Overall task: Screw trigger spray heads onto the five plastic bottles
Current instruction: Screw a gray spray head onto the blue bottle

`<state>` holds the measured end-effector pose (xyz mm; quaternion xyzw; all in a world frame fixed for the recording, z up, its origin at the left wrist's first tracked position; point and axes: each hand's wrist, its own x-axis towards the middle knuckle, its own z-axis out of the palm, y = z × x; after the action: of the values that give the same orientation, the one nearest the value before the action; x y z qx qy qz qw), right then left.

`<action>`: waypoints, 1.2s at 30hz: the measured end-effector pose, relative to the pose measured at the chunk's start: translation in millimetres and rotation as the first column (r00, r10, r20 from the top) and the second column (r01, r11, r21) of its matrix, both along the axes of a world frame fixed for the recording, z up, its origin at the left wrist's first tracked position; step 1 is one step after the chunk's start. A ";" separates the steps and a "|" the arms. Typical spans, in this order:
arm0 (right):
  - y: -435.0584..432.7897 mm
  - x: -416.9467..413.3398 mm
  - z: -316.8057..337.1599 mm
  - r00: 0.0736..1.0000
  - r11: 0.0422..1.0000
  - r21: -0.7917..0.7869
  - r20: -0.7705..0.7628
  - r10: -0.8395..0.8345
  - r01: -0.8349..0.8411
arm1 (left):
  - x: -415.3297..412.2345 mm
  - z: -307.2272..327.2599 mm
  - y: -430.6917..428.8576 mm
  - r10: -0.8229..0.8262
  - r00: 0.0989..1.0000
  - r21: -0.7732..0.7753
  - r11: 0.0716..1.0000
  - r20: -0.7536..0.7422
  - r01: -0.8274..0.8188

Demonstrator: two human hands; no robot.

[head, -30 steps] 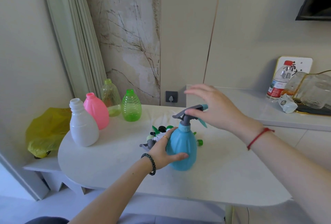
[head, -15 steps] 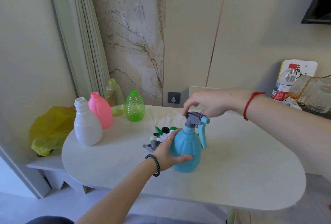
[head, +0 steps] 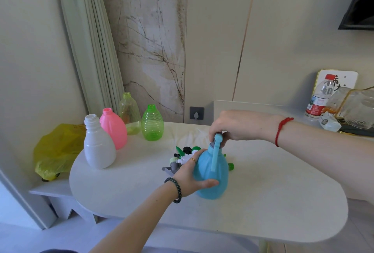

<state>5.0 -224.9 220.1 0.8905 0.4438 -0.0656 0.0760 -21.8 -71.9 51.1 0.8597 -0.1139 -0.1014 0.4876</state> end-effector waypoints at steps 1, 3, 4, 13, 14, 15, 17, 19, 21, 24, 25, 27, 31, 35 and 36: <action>-0.6 -0.1 0.6 0.998 0.998 -0.037 0.045 0.043 -0.041 | 0.8 -0.2 0.2 0.001 1.000 -0.004 1.000 -0.004 -0.001; -2.9 0.2 2.4 0.979 0.981 -0.127 0.127 0.162 -0.146 | 1.1 0.0 0.2 -0.004 1.000 -0.006 1.000 -0.011 0.004; -4.3 -0.1 2.9 0.963 0.966 -0.160 0.147 0.226 -0.202 | 0.8 -0.1 0.0 -0.006 1.000 -0.002 1.000 -0.012 0.006; -1.7 9.6 16.5 0.889 0.916 -0.208 0.244 0.387 -0.342 | 1.6 -0.5 -1.7 -0.005 0.999 -0.032 0.999 -0.033 0.004; 0.5 8.2 15.1 0.907 0.926 -0.223 0.228 0.354 -0.305 | 1.5 -0.5 -1.2 -0.007 0.999 -0.037 0.999 -0.032 0.006; 1.2 7.4 12.5 0.924 0.939 -0.217 0.218 0.313 -0.267 | 1.3 -0.5 -0.8 -0.011 0.999 -0.039 0.999 -0.035 0.009; 0.9 6.8 7.6 0.952 0.963 -0.188 0.202 0.230 -0.193 | -0.2 0.1 -0.9 -0.011 0.999 -0.033 0.999 -0.044 0.009; 2.4 5.5 6.2 0.979 0.982 -0.156 0.154 0.134 -0.110 | -1.0 -0.6 -1.2 0.006 1.000 -0.026 1.000 -0.027 -0.007; 6.8 1.6 6.6 0.996 0.994 -0.106 0.082 0.027 -0.018 | -0.9 -0.8 -1.4 0.015 1.000 -0.001 1.000 -0.007 -0.015; 14.3 -4.6 1.9 0.992 0.992 -0.039 0.014 -0.122 0.123 | -0.4 -0.4 -1.5 -0.005 0.999 -0.042 0.999 -0.038 0.004; 15.7 -4.3 -1.4 0.983 0.983 -0.001 -0.006 -0.182 0.182 | -0.3 -0.4 -1.3 -0.006 0.999 -0.049 0.999 -0.046 0.003; 18.3 -4.5 -7.4 0.942 0.939 0.096 -0.096 -0.322 0.331 | 0.0 0.0 -1.4 0.003 0.999 -0.052 0.999 -0.043 -0.005; 19.7 -7.4 -11.6 0.811 0.802 0.177 -0.270 -0.518 0.571 | 0.0 -0.3 -1.9 -0.010 0.999 -0.067 0.998 -0.043 0.007; 9.2 -5.3 3.1 0.955 0.953 0.067 -0.043 -0.293 0.295 | 1.1 -2.0 -1.6 -0.015 0.999 -0.082 0.997 -0.036 0.012; 6.5 -5.9 7.2 0.978 0.978 -0.022 -0.010 -0.207 0.207 | 1.1 -2.1 -1.7 -0.013 0.999 -0.079 0.997 -0.034 0.011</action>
<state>-0.9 -218.5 227.3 0.9306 0.3485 -0.0833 0.0751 -20.7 -73.6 49.0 0.8371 -0.1145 -0.1146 0.5225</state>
